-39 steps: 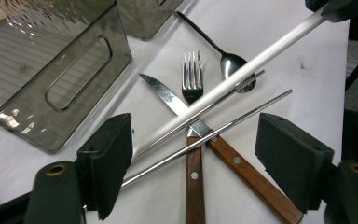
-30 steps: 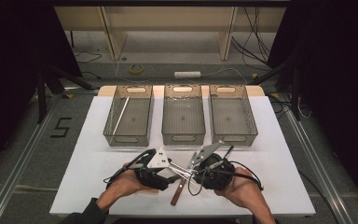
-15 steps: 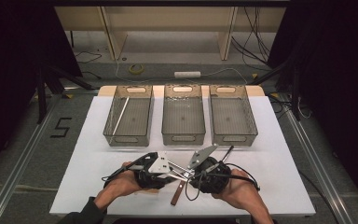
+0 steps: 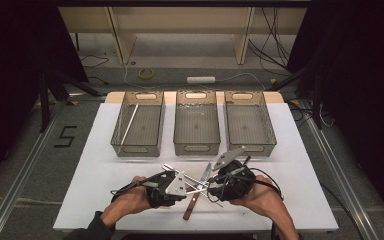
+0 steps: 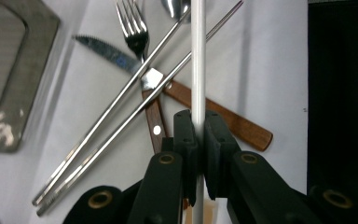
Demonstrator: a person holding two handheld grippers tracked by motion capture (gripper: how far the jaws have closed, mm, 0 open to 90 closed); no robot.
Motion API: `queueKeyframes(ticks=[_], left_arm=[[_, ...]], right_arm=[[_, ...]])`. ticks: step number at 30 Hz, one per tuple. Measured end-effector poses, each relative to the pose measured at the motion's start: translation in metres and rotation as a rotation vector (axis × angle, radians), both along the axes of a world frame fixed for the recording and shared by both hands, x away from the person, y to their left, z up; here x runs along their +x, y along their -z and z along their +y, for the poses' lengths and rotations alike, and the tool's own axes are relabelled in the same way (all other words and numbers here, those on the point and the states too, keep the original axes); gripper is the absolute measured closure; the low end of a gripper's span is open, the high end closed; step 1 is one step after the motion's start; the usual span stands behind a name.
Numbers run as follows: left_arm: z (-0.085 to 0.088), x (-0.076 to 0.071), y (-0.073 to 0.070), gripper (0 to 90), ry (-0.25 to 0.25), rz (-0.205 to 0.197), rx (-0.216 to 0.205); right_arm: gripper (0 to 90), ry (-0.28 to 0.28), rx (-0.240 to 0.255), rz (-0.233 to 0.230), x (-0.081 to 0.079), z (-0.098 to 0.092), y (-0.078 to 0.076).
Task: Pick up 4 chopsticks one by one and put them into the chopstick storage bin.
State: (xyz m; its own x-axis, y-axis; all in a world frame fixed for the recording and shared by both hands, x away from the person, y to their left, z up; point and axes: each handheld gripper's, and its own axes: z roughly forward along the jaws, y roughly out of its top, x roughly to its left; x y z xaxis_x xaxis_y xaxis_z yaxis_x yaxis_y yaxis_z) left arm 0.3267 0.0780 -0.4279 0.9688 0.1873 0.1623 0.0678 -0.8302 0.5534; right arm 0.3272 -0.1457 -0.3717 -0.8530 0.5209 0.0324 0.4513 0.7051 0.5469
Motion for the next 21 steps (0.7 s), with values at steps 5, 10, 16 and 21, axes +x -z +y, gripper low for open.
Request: queueKeyframes(ticks=[5, 10, 16, 21], left_arm=[[0.008, 0.007, -0.002, 84.7, -0.089, 0.022, -0.018], [0.020, 0.017, -0.005, 84.7, -0.171, 0.037, -0.049], [0.037, 0.028, -0.009, 84.6, -0.274, 0.065, -0.097], [0.048, 0.034, -0.011, 84.6, -0.334, 0.074, -0.117]], right_arm=[[48.1, 0.070, 0.142, -0.053, 0.000, -0.009, -0.010], [40.1, 0.112, 0.220, -0.136, -0.003, -0.011, -0.014], [35.4, 0.139, 0.323, -0.145, -0.003, -0.017, -0.011], [33.4, 0.163, 0.348, -0.179, -0.004, -0.020, -0.004]])
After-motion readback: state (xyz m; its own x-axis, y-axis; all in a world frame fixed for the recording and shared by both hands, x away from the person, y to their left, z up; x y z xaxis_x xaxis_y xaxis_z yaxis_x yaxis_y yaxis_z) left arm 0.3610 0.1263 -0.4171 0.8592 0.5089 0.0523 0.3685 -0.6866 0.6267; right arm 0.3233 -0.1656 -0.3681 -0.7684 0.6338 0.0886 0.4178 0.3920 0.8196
